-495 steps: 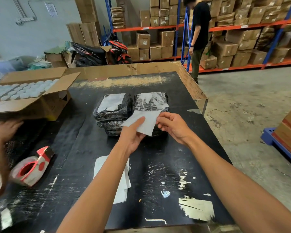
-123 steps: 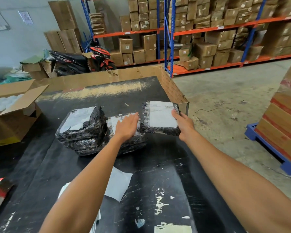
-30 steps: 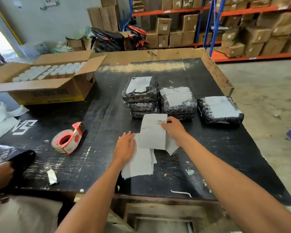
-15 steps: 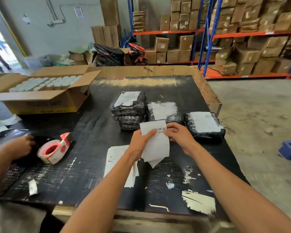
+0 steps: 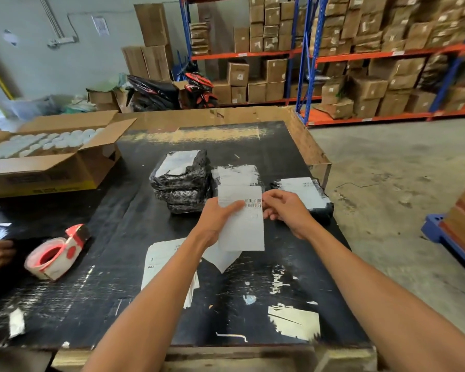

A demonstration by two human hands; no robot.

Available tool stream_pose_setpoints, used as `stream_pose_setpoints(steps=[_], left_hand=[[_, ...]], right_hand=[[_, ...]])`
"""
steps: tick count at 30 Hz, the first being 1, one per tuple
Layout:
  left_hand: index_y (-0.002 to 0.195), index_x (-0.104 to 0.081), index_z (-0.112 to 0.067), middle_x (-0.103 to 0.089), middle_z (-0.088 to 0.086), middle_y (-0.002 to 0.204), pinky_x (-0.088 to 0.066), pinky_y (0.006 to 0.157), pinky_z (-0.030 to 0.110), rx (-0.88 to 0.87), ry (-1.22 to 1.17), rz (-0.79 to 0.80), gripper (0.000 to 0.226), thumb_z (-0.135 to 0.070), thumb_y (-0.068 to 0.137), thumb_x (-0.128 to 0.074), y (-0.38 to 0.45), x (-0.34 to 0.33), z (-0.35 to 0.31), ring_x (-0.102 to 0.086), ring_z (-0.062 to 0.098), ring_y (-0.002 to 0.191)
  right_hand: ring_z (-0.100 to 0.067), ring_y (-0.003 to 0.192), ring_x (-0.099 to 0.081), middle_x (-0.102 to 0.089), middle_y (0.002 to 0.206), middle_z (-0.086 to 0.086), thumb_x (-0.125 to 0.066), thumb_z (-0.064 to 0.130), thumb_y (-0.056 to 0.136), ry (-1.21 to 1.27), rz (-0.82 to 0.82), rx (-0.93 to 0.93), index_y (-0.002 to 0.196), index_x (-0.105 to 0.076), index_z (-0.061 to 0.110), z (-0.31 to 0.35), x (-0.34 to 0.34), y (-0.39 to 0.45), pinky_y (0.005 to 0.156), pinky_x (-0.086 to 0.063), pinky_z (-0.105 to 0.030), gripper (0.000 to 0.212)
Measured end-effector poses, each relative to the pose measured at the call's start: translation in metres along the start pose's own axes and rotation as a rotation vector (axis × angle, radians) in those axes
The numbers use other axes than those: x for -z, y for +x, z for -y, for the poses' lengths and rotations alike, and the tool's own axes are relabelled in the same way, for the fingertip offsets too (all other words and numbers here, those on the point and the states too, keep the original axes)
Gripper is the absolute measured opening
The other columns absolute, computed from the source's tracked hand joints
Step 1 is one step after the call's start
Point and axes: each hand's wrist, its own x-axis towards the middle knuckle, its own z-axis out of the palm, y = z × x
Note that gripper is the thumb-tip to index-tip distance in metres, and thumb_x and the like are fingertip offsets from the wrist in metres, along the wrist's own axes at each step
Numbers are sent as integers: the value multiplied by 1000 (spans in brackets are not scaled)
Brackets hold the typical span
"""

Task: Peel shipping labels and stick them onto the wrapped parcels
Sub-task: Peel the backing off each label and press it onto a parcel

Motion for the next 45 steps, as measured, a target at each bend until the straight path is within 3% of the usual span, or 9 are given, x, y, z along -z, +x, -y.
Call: stream_pose_setpoints(steps=[6, 12, 24, 35, 41, 45], left_hand=[[105, -75, -8, -79, 8, 100, -62, 75, 37, -5, 17, 4, 20, -10, 86, -77, 5, 2, 0, -76, 25, 88], [108, -74, -3, -78, 11, 103, -62, 79, 40, -5, 19, 29, 23, -8, 86, -76, 7, 8, 0, -75, 27, 89], [103, -76, -7, -78, 12, 103, -60, 70, 34, -9, -35, 44, 17, -10, 86, -76, 7, 16, 3, -76, 26, 87], [102, -76, -8, -79, 10, 101, -59, 66, 30, -2, -43, 44, 17, -10, 85, -77, 8, 20, 1, -77, 24, 85], [113, -73, -3, -74, 20, 113, -59, 74, 37, 53, -140, 124, 31, -13, 84, -78, 6, 26, 1, -74, 31, 94], [105, -77, -8, -75, 20, 110, -60, 71, 38, 129, -203, 154, 27, -17, 80, -79, 5, 27, 1, -74, 29, 89]], right_hand=[[-11, 61, -63, -76, 81, 1, -63, 19, 99, -211, 11, 111, 93, -72, 19, -4, 5, 2, 58, -43, -9, 12], [-9, 59, -61, -74, 78, 2, -63, 17, 99, -177, 30, 113, 92, -72, 14, -6, 2, 5, 57, -43, -9, 12], [-10, 55, -58, -76, 80, 0, -67, 14, 97, -116, 64, 102, 95, -75, 12, -10, -3, 10, 55, -43, -8, 9], [-12, 63, -56, -76, 82, -3, -67, 16, 96, -131, 111, 97, 93, -76, 13, -12, -4, 14, 66, -46, -13, 11], [-6, 63, -50, -70, 78, 2, -68, 23, 90, 27, 194, 20, 87, -76, 15, -8, -9, 12, 60, -40, -14, 11], [-1, 57, -45, -66, 75, 3, -71, 29, 83, 151, 261, -29, 83, -75, 17, -3, -15, 12, 53, -38, -11, 13]])
